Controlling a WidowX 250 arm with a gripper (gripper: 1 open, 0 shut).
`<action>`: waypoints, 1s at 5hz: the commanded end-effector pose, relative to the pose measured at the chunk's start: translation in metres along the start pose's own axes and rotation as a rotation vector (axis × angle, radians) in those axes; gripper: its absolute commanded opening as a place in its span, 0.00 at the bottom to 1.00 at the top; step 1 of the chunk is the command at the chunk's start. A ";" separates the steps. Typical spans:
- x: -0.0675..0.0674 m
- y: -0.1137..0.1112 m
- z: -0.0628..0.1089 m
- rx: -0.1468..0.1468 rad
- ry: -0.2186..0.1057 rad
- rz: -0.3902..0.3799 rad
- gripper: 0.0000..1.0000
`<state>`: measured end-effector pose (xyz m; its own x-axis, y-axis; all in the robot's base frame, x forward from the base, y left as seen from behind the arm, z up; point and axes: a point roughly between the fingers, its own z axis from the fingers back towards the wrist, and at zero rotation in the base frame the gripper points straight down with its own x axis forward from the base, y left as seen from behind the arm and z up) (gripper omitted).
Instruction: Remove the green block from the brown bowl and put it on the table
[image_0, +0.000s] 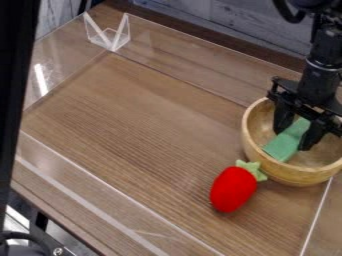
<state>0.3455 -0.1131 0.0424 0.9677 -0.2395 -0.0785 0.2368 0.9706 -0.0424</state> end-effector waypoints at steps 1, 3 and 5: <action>0.009 0.012 0.043 0.006 -0.148 0.062 0.00; 0.003 0.025 0.071 0.013 -0.230 0.150 0.00; -0.009 0.040 0.082 0.019 -0.263 0.200 0.00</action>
<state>0.3504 -0.0710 0.0983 0.9940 -0.0363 0.1030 0.0390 0.9989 -0.0248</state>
